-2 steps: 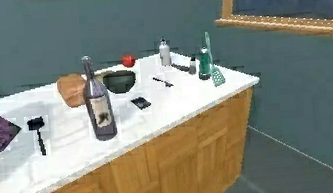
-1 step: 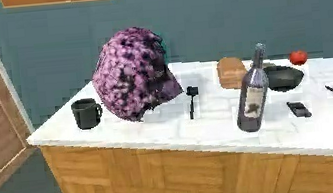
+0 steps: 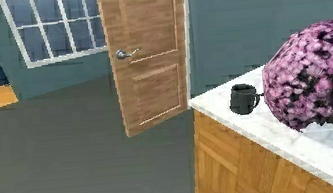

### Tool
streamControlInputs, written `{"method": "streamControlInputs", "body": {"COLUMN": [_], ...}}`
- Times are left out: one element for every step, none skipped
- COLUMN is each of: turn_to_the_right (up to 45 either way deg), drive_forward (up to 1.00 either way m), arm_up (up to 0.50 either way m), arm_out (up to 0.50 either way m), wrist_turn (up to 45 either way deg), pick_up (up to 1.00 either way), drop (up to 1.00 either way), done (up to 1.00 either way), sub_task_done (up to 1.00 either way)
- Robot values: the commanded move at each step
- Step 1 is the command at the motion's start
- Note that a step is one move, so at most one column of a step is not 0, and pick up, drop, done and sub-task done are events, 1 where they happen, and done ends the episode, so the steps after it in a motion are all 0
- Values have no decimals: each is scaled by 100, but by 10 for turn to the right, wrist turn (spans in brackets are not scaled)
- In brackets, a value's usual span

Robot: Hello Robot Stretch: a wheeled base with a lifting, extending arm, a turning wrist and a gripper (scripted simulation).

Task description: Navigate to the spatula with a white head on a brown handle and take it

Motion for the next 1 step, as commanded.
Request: {"method": "streamControlInputs", "body": {"turn_to_the_right": [-60], "drive_forward": [0], "arm_up": [0], "arm_out": [0], "wrist_turn": [0], "pick_up": [0], "drop": [0], "done": [0], "sub_task_done": [0]}}
